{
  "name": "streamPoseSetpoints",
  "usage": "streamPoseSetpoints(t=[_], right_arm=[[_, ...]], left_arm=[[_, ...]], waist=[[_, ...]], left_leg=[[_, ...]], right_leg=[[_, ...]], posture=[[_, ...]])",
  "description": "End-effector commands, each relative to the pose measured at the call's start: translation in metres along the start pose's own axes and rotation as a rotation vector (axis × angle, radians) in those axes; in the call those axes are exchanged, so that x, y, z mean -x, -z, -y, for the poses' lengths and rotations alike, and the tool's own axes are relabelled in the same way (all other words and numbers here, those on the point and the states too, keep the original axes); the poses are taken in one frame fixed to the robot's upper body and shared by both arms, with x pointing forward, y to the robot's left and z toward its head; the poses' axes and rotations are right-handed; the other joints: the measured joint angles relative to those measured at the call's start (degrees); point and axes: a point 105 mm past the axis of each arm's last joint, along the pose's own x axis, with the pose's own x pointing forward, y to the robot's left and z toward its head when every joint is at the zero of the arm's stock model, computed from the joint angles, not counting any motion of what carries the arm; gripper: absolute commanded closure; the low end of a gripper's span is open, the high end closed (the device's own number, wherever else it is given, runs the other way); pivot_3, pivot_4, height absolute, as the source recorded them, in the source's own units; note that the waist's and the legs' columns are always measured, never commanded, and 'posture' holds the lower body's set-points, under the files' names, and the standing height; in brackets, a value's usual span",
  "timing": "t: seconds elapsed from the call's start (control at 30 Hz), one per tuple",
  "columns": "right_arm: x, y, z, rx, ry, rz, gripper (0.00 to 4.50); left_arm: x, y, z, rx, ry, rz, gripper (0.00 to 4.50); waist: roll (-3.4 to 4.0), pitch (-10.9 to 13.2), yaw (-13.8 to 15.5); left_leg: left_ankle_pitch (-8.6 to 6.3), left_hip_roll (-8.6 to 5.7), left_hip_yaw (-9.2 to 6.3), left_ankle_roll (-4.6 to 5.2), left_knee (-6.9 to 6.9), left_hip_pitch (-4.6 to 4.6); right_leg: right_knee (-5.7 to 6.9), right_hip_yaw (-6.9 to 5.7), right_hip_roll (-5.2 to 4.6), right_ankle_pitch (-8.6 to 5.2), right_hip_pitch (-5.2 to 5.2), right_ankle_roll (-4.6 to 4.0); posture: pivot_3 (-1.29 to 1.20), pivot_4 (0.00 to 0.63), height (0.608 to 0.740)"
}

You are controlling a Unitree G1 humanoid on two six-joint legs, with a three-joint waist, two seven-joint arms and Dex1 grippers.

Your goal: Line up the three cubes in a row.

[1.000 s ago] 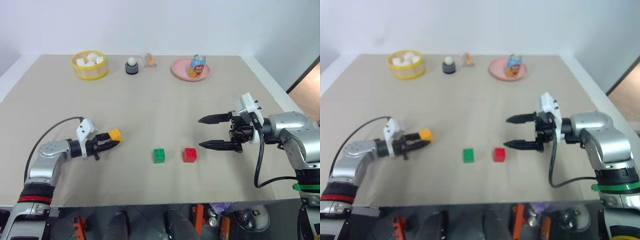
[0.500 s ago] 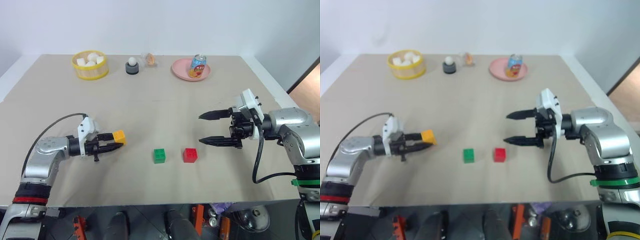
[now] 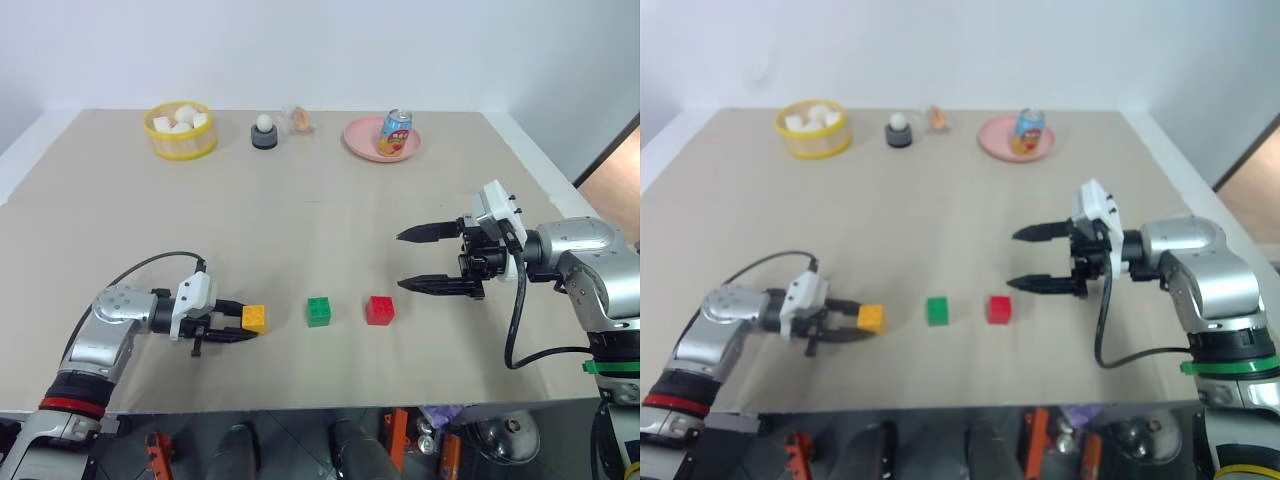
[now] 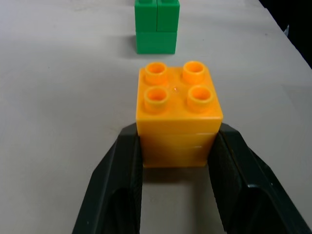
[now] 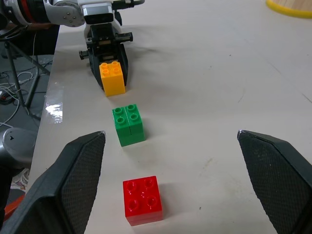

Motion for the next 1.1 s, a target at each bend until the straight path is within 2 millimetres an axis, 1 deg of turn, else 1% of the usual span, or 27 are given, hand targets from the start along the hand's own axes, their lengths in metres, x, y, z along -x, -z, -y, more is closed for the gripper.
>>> streamPoseSetpoints(t=[0.03, 0.27, 0.53, 0.73, 0.97, 1.1], right_arm=[[0.007, -0.012, -0.003, 0.049, 0.013, 0.018, 0.00], [0.007, -0.013, -0.003, 0.050, 0.016, 0.018, 0.00], [0.006, -0.013, -0.001, 0.052, 0.016, 0.017, 0.00], [0.006, -0.013, -0.001, 0.054, 0.016, 0.017, 0.00], [0.006, -0.013, -0.002, 0.053, 0.020, 0.021, 0.00], [0.006, -0.013, -0.002, 0.052, 0.020, 0.021, 0.00]], left_arm=[[-0.003, -0.005, -0.010, -0.024, -0.027, 0.016, 3.20], [-0.009, -0.013, -0.017, -0.023, -0.028, 0.052, 3.20], [-0.014, -0.017, -0.007, -0.006, 0.032, 0.074, 3.20], [-0.009, -0.011, -0.006, -0.002, 0.034, 0.047, 3.20], [0.000, -0.003, -0.004, 0.013, 0.019, 0.024, 3.20], [0.001, 0.002, -0.005, 0.017, 0.013, 0.014, 3.20]], waist=[[0.00, 0.00, 0.00], [0.01, 0.00, 0.01], [0.01, 0.00, -0.01], [0.01, 0.00, -0.02], [0.01, 0.00, -0.03], [0.01, 0.00, -0.03]], left_leg=[[0.00, 0.00, 0.00, 0.00, 0.01, 0.00], [0.00, -0.01, -0.01, 0.00, 0.02, 0.00], [0.00, 0.00, -0.01, 0.00, 0.02, 0.00], [0.00, 0.00, -0.02, 0.00, 0.02, 0.01], [0.00, 0.00, -0.02, 0.00, 0.02, 0.01], [0.00, 0.00, -0.01, 0.00, 0.03, 0.01]], right_leg=[[0.00, 0.00, -0.01, 0.00, 0.02, 0.01], [0.02, 0.00, 0.01, 0.01, 0.02, 0.02], [0.02, 0.00, 0.01, 0.00, 0.02, 0.03], [0.03, 0.00, 0.02, 0.01, 0.02, 0.02], [0.03, 0.00, 0.02, 0.00, 0.01, 0.02], [0.03, 0.00, 0.01, 0.00, 0.02, 0.02]], posture=[[0.00, 0.150, 0.740], [0.00, 0.150, 0.740], [0.00, 0.150, 0.740], [0.00, 0.150, 0.740], [0.00, 0.150, 0.740], [0.00, 0.150, 0.740]])
